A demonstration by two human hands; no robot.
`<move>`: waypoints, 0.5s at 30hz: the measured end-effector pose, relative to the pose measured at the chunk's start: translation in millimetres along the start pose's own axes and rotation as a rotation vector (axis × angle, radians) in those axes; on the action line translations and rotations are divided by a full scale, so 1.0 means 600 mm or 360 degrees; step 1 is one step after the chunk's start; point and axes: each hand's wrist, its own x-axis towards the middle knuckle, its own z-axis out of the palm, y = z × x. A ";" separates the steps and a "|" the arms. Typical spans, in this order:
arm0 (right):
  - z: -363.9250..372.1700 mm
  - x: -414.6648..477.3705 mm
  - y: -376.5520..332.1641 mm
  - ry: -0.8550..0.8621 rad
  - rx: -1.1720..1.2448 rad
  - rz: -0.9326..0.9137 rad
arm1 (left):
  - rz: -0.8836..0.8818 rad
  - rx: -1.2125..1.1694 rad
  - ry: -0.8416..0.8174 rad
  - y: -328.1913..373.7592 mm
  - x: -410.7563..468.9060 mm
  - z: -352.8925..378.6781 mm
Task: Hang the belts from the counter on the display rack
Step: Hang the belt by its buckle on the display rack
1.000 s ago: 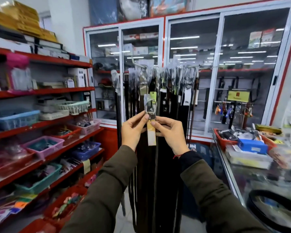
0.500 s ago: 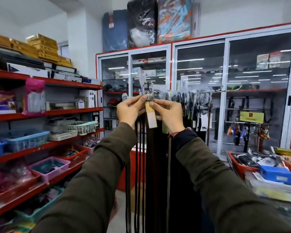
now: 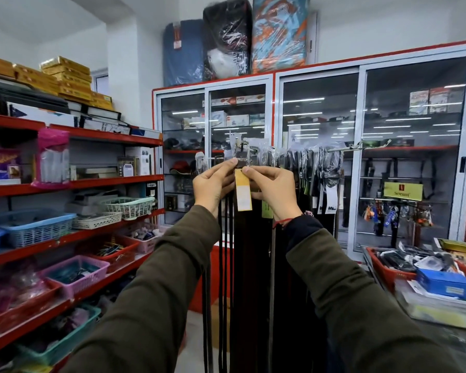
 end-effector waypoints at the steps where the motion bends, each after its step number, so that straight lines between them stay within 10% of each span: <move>1: -0.001 0.002 0.003 0.0019 -0.0007 0.0019 | -0.0024 0.0018 -0.0002 -0.003 0.002 0.001; 15: -0.037 -0.031 0.067 0.0078 -0.0919 -0.0255 | 0.0477 0.0841 0.0027 -0.081 -0.037 0.014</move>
